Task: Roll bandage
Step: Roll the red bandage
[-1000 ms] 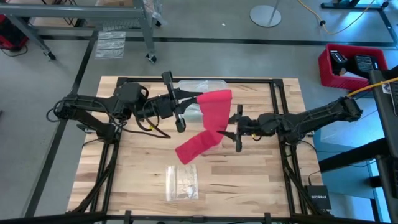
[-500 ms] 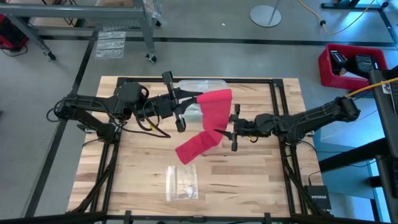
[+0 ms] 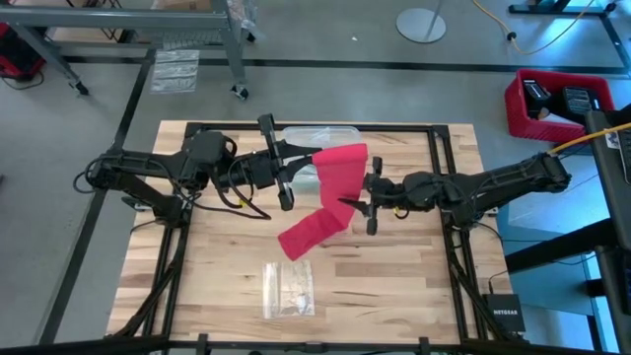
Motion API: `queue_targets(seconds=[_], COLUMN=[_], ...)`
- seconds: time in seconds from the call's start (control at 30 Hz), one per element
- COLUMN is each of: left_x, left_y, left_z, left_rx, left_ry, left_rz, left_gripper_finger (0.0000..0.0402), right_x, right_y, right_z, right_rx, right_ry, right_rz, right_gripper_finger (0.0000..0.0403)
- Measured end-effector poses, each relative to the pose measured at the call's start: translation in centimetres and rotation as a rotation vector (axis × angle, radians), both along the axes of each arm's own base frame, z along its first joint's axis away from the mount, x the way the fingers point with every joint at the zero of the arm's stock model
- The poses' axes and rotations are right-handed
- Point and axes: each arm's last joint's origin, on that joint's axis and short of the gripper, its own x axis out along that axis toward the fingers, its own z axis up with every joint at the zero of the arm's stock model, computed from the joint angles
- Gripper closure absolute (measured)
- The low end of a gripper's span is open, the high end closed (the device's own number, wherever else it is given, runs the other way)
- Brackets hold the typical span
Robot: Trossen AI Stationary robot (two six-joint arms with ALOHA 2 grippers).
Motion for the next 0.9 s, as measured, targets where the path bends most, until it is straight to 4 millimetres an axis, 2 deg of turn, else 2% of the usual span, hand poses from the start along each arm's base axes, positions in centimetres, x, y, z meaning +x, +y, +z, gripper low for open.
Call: queue_targets(seconds=[0.17,0.37,0.53,0.9], left_x=[0.0,0.0,0.0,-0.2], left_y=[0.0,0.0,0.1,1.6], left_z=[0.0,0.1,0.2,0.3], left_rx=[0.000,0.004,0.027,0.076], left_ry=[-0.001,-0.005,-0.010,0.006], left_rz=[0.000,0.002,0.025,0.151], left_gripper_finger=[0.0386,0.0386,0.0386,0.0386], right_x=[0.2,0.5,0.8,-0.3], right_y=[0.1,0.2,0.6,4.2], right_z=[-0.3,-0.8,-1.1,-0.8], right_rx=[-0.034,-0.092,-0.077,-0.048], right_ry=[0.021,0.048,0.060,0.038], right_rz=[0.007,0.018,0.111,0.261], right_gripper_finger=[0.0280,0.0389,0.0394,0.0398])
